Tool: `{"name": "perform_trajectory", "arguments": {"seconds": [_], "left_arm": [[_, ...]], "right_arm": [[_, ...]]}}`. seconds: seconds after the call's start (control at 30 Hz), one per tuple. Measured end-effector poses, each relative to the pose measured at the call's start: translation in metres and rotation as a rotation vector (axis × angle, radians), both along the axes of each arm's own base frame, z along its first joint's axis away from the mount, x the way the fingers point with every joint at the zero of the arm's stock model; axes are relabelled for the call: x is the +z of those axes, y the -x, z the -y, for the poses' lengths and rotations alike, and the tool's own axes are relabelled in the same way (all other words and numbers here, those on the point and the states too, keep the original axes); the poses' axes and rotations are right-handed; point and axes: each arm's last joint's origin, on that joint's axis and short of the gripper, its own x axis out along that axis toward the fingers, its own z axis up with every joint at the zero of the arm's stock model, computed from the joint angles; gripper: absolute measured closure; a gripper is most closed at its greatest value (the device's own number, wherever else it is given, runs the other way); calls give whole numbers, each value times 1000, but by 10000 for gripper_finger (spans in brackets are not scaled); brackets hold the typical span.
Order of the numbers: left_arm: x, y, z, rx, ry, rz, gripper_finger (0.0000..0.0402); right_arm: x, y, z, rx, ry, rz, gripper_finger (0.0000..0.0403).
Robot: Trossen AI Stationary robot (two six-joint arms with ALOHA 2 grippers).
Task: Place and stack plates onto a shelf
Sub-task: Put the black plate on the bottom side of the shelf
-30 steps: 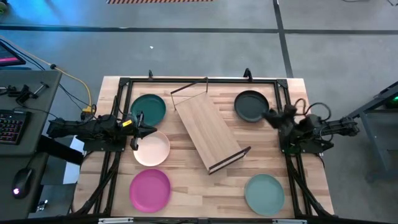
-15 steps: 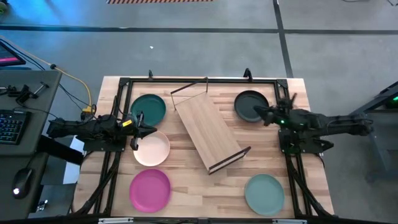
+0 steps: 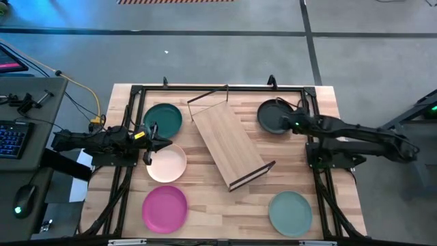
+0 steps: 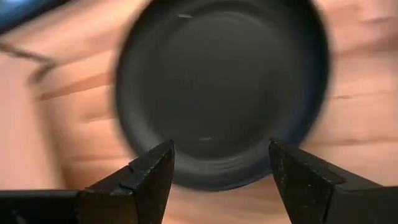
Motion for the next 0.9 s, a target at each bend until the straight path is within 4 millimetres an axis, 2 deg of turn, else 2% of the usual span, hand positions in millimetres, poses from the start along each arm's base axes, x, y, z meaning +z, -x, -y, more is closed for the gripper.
{"name": "perform_trajectory", "arguments": {"seconds": [0.23,0.6,0.73,0.9], "left_arm": [[0,0,0,0,0,0,402],[0,0,0,0,0,0,402],[0,0,0,0,0,0,402],[0,0,0,0,0,0,401]], "right_arm": [[-21,-3,12,-160,-159,-105,162],[-36,-10,28,-380,-210,-63,168],[-42,-12,35,-420,-216,-75,199],[-46,-11,37,-423,-236,-108,275]]}}
